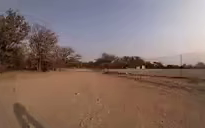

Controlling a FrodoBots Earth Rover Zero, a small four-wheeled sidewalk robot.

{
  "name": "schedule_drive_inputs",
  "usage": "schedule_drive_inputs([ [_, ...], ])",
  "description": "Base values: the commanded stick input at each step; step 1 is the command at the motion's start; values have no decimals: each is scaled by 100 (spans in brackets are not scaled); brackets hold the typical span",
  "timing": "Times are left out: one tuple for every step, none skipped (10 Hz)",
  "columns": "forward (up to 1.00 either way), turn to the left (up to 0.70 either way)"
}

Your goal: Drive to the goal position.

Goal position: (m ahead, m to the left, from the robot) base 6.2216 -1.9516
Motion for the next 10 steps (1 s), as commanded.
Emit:
schedule_drive_inputs([
  [70, 0],
  [70, 0],
  [70, 0],
  [70, 0],
  [70, 0],
  [70, 0],
  [70, 0],
  [70, 0],
  [70, 0],
  [70, 0],
])
